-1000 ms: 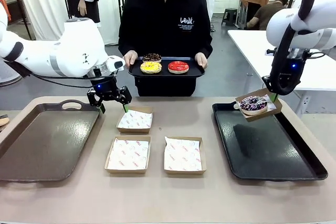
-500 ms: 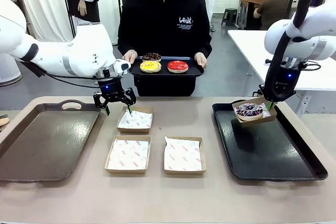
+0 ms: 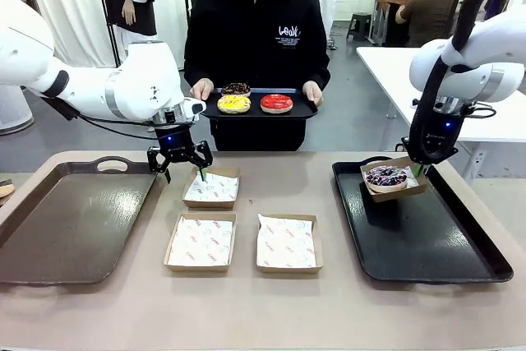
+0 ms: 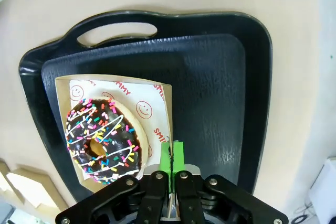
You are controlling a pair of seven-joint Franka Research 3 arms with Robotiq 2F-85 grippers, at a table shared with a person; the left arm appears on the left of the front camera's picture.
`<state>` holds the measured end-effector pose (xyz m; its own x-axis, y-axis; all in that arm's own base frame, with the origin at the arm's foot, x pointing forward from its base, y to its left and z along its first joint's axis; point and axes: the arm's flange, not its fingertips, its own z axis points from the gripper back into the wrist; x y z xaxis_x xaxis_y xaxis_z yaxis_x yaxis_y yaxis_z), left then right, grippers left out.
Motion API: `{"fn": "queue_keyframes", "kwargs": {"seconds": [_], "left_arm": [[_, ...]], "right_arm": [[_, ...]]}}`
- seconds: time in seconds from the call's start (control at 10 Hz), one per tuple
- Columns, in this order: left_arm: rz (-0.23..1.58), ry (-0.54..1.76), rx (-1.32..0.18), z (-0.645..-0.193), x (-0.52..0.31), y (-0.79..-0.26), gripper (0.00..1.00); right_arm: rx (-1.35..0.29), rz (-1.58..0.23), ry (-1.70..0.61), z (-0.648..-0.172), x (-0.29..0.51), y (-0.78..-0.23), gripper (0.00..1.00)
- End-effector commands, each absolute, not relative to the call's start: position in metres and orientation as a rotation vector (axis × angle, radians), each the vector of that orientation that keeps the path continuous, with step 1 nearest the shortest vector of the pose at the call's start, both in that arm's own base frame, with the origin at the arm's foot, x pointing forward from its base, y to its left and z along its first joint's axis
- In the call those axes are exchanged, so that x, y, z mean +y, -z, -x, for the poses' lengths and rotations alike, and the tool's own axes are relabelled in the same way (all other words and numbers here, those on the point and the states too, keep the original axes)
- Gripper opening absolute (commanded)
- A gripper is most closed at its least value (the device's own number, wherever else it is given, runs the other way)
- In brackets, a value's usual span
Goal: Individually package the donuts and arrange them on the tray.
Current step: Place the picked Paper togo box on the Handle tray while simultaneously picking up another Paper togo box from the table with the other hand.
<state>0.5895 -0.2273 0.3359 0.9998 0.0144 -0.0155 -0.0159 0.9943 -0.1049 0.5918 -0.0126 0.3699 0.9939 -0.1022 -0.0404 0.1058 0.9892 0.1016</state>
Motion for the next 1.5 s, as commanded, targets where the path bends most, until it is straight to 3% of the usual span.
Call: {"fn": "queue_keyframes", "kwargs": {"seconds": [0.0, 0.4, 0.8, 1.4], "left_arm": [[0.051, -0.034, 0.015, -0.597, -0.233, -0.335, 1.00], [0.035, -0.027, 0.019, -0.598, -0.234, -0.328, 1.00], [-0.062, 0.019, -0.127, -0.583, -0.243, -0.327, 1.00], [-0.032, 0.024, -0.175, -0.579, -0.245, -0.328, 1.00]], "right_arm": [[0.010, -0.076, 0.133, -0.601, -0.006, -0.367, 0.01], [0.001, -0.046, 0.139, -0.605, -0.001, -0.358, 0.01], [-0.010, -0.027, 0.119, -0.604, -0.002, -0.357, 0.01], [-0.003, -0.020, 0.101, -0.603, 0.000, -0.356, 0.01]]}}
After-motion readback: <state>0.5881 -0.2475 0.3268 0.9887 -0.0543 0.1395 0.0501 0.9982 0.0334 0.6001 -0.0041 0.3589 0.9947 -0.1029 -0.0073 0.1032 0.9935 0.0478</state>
